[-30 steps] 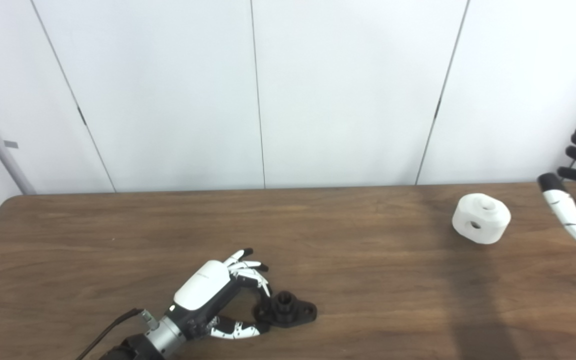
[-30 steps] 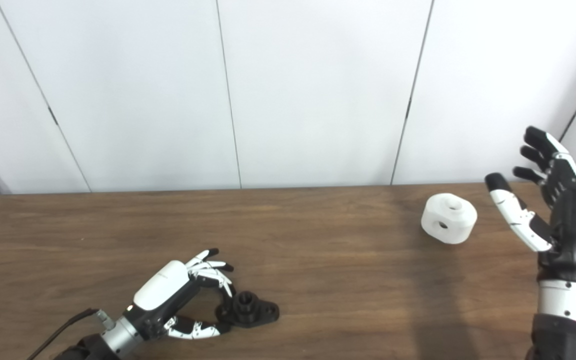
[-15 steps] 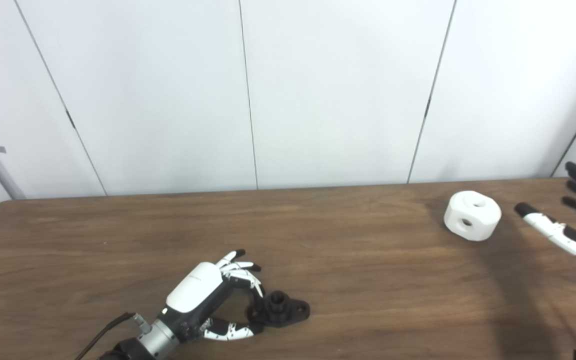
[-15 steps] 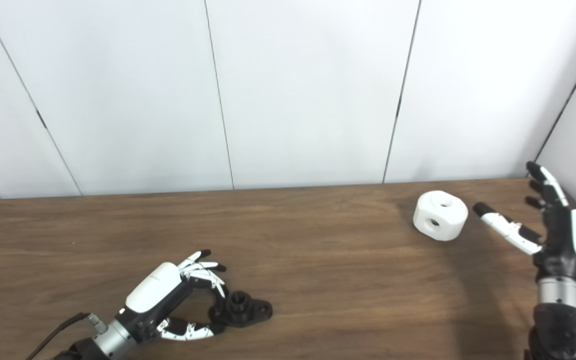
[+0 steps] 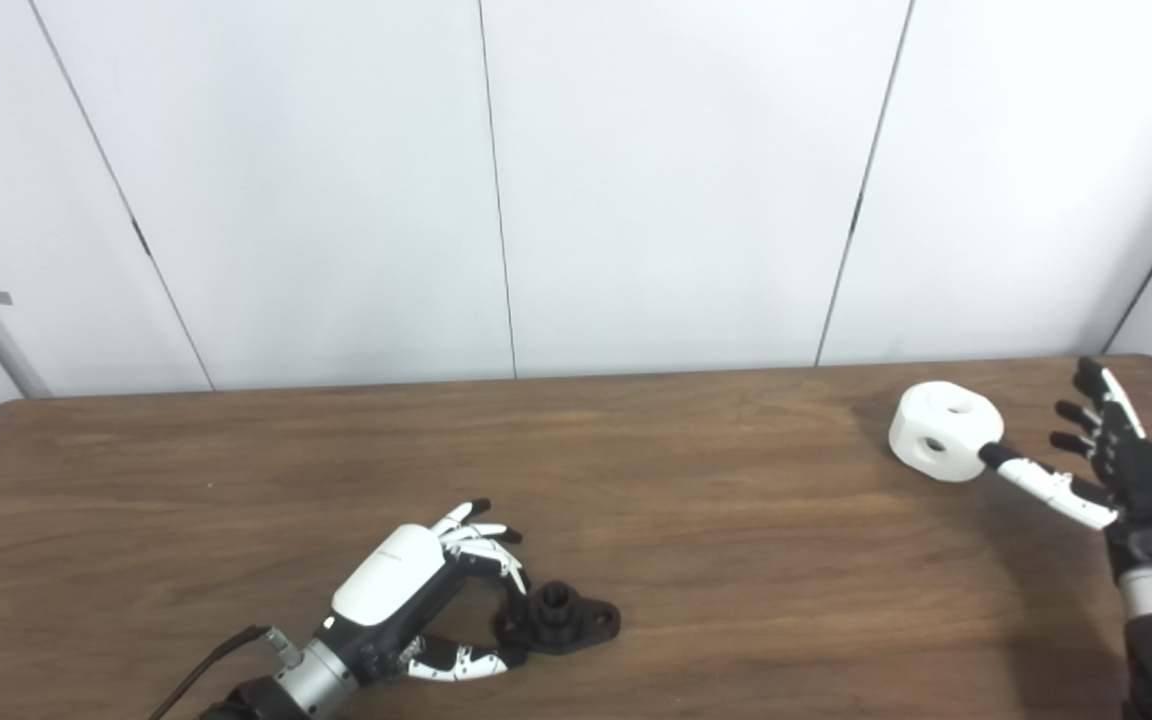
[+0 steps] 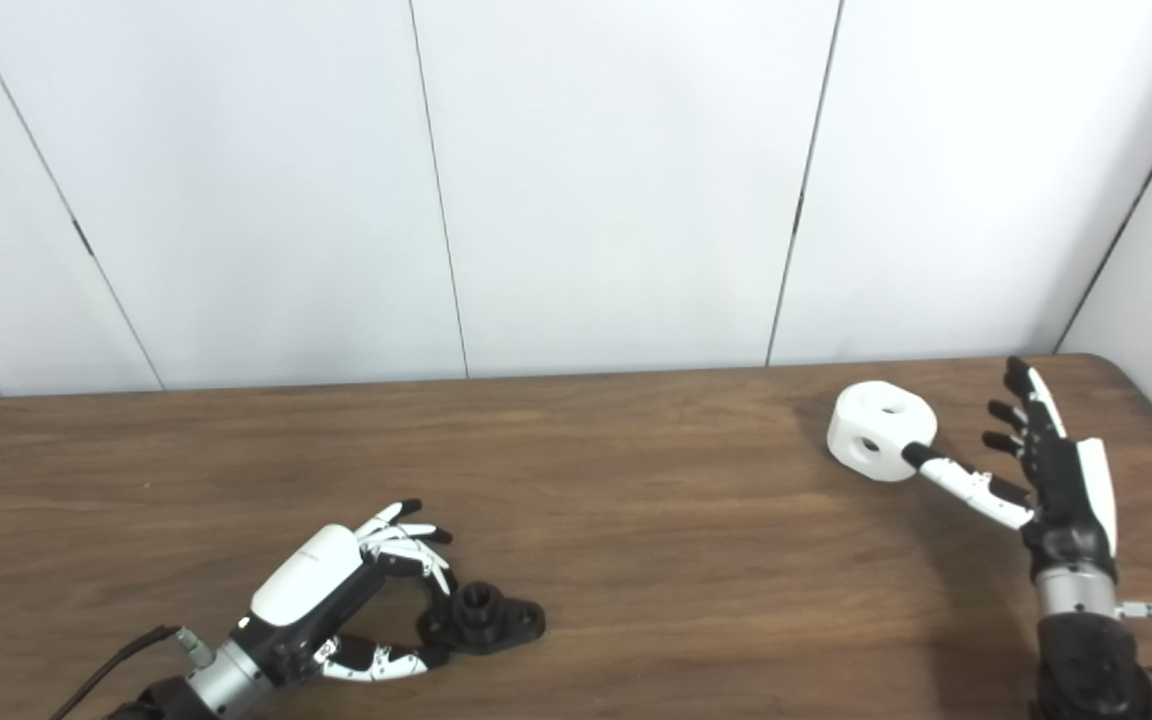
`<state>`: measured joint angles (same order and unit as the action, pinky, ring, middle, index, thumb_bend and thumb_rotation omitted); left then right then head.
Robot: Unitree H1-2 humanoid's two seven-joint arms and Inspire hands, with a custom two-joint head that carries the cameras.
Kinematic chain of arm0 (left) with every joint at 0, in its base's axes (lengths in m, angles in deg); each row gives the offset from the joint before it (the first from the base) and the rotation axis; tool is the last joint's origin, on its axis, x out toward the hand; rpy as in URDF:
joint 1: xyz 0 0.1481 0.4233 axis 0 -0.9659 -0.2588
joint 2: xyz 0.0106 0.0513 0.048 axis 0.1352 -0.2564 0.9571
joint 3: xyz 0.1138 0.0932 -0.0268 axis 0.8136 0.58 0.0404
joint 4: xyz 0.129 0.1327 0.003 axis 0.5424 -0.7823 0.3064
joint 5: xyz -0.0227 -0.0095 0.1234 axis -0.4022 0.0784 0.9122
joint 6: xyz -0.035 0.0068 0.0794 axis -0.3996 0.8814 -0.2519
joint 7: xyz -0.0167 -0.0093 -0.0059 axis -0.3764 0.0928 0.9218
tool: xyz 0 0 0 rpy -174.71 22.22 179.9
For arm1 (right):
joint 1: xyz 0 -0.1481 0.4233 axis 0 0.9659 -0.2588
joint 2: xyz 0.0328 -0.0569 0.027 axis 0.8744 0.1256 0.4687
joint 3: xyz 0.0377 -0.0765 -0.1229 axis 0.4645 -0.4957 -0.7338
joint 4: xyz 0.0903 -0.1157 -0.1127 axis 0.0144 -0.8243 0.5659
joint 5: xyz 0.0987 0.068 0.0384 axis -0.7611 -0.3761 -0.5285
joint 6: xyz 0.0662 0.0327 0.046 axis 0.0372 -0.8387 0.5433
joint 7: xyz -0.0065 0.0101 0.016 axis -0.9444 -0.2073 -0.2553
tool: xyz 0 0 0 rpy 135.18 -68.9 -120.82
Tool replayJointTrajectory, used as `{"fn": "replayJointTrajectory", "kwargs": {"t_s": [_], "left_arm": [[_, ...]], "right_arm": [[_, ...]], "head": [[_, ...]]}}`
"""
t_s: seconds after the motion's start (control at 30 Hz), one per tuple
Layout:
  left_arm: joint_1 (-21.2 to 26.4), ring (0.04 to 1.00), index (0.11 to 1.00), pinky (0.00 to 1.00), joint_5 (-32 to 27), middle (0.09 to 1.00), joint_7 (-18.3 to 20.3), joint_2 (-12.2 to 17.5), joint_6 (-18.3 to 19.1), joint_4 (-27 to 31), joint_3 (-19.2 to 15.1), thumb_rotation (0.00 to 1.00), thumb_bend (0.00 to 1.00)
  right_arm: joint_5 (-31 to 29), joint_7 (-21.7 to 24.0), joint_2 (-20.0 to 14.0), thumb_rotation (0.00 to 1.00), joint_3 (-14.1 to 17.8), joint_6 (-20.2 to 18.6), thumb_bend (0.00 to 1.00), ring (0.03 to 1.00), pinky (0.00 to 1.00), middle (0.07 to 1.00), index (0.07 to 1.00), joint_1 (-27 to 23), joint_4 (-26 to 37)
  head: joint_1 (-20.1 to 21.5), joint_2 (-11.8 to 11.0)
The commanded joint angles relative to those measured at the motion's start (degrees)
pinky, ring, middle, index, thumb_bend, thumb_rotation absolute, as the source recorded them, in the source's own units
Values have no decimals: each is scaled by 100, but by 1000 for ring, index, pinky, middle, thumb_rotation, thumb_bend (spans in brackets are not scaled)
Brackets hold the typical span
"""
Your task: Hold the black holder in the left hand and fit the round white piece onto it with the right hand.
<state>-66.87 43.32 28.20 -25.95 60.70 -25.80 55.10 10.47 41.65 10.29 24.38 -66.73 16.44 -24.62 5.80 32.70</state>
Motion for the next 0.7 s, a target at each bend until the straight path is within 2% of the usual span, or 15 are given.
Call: {"fn": "replayJointTrajectory", "kwargs": {"t_s": [0.0, 0.07, 0.1, 0.27, 0.33, 0.5, 0.67], "left_arm": [[36, 835, 483, 986, 48, 647, 32, 149, 62, -95, 72, 47, 521], [36, 834, 483, 983, 24, 646, 11, 161, 61, -91, 80, 47, 521], [40, 832, 483, 977, -1, 645, -18, 171, 61, -97, 98, 47, 521], [54, 826, 482, 966, -104, 639, -82, 232, 63, -102, 172, 46, 521], [67, 826, 482, 965, -137, 639, -96, 268, 63, -111, 207, 46, 520], [106, 825, 482, 962, -213, 637, -166, 341, 62, -151, 306, 46, 520], [128, 817, 482, 943, -223, 636, -243, 378, 62, -132, 365, 46, 520]], "right_arm": [[189, -2, -141, 412, -84, -169, 797, 947, 852, 965, 942, -166, 336], [216, 72, -161, 441, -158, -368, 810, 956, 856, 978, 945, -178, 376], [219, 88, -174, 417, -183, -405, 809, 978, 873, 991, 951, -199, 332], [244, 128, -156, 407, -258, -677, 854, 981, 819, 1000, 945, -242, 391], [363, 123, -178, 427, -331, -792, 870, 952, 797, 986, 945, -247, 450], [763, 62, -318, 480, -552, -814, 894, 933, 725, 994, 946, -304, 362], [1013, -100, -395, 477, -636, -543, 908, 939, 746, 1000, 941, -405, 183]], "head": [[28, -5], [44, -2], [53, 0], [177, 11], [220, -5], [339, -20], [392, -17]]}}
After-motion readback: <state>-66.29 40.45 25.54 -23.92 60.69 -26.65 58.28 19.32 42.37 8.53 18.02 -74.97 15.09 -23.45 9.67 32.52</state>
